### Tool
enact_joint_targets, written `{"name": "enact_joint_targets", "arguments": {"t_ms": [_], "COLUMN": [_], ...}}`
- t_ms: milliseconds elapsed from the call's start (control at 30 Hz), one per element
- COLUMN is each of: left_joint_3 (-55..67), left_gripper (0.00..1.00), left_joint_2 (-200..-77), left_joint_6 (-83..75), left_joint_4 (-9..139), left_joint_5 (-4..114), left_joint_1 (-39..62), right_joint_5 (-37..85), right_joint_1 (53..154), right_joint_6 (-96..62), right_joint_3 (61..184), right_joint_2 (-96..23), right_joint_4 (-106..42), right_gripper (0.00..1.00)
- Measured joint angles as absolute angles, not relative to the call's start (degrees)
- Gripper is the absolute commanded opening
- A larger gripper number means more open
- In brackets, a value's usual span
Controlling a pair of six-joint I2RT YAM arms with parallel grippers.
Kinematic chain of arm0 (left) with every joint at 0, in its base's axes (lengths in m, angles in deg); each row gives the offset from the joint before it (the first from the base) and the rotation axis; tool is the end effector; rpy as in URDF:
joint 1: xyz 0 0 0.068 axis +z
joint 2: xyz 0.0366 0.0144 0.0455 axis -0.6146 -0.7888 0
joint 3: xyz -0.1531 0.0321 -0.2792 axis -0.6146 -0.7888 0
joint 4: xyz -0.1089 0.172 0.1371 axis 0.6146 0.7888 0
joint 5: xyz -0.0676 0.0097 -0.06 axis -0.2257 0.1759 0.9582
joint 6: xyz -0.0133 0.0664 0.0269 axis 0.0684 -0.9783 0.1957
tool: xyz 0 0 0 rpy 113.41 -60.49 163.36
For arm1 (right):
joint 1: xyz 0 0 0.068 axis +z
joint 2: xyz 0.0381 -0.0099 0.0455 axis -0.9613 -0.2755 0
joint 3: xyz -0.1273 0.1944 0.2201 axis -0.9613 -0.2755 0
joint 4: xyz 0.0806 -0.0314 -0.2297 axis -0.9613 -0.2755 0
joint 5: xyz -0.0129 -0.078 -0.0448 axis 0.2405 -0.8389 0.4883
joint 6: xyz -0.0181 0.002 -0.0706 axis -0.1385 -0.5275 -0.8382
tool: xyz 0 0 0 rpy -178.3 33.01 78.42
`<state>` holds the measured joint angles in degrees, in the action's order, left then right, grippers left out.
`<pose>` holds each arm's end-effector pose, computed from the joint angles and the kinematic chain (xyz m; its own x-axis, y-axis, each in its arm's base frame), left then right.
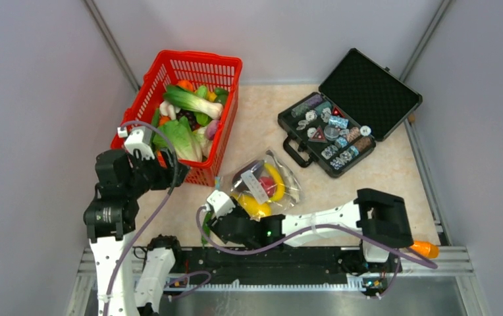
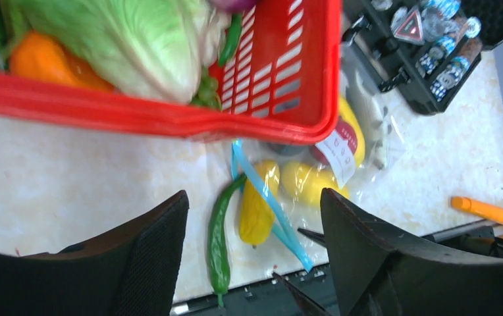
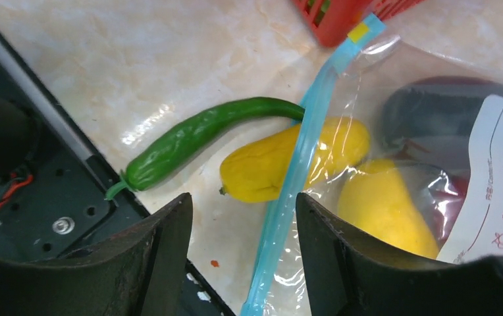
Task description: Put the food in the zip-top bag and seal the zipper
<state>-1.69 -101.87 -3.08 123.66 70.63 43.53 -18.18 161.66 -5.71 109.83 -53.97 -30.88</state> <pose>0.0674 -0.0180 0.3967 -0.5489 -0.2462 -0.7988 0.1444 0.9133 -0.3808 0.0500 0.3858 0.2643 -0.2736 -0.4026 -0.8735 -0.7588 0.6485 -0.0612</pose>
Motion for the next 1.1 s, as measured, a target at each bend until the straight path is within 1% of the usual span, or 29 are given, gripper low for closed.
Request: {"name": "enact_joint_targets", "arguments": {"t_ms": [200,267,400,600,700,767,900,967,1033,1067,1100], "left_joint_3": [-8.90,-10.06,-12.07,-18.96,-19.35,-19.35,-20.62,-21.75,-22.21,-22.23,-22.26], "left_gripper": [0.77,0.77,0.76,0.79,0.79,0.79,0.79,0.79,0.78,0.78,0.77], "left_joint_2": [-98.46,-96.32,-92.74,-92.32,-92.15,-91.88,-91.75,-91.80,-91.88,-91.90,-91.90], "left_joint_6": [1.38,2.97,6.03,10.51,11.58,12.13,13.13,13.53,13.94,14.16,14.53], "left_joint_4": [126.19,126.19,124.71,123.85,123.70,123.35,122.06,121.95,122.00,121.91,121.80], "left_joint_5": [66.95,63.98,62.04,60.81,59.15,58.60,57.88,57.82,57.77,57.80,57.95], "left_joint_1": [43.49,43.49,43.49,43.44,43.44,43.44,43.44,43.44,43.44,43.44,43.44], "right_joint_5": [-26.27,-29.09,-33.37,-35.38,-35.49,-35.86,-37.20,-37.94,-38.44,-38.66,-38.88], "right_joint_1": [162.93,162.93,162.91,162.25,161.53,161.14,160.72,160.50,160.16,159.94,159.67], "right_joint_6": [-3.17,-2.76,-2.78,-2.76,-2.76,-2.76,-2.63,-2.43,-1.99,-1.73,-1.49], "right_joint_3": [114.34,115.28,116.87,118.95,120.08,121.05,121.96,121.96,121.96,121.96,121.96], "right_joint_2": [-60.55,-62.34,-63.87,-64.55,-66.14,-67.67,-69.46,-69.46,-69.46,-69.46,-69.44], "right_joint_4": [-36.83,-38.71,-40.79,-40.46,-40.52,-40.59,-40.87,-40.96,-41.07,-41.07,-41.07], "right_gripper": [0.59,0.59,0.59,0.59,0.55,0.50,0.31,0.26,0.18,0.12,0.03]}}
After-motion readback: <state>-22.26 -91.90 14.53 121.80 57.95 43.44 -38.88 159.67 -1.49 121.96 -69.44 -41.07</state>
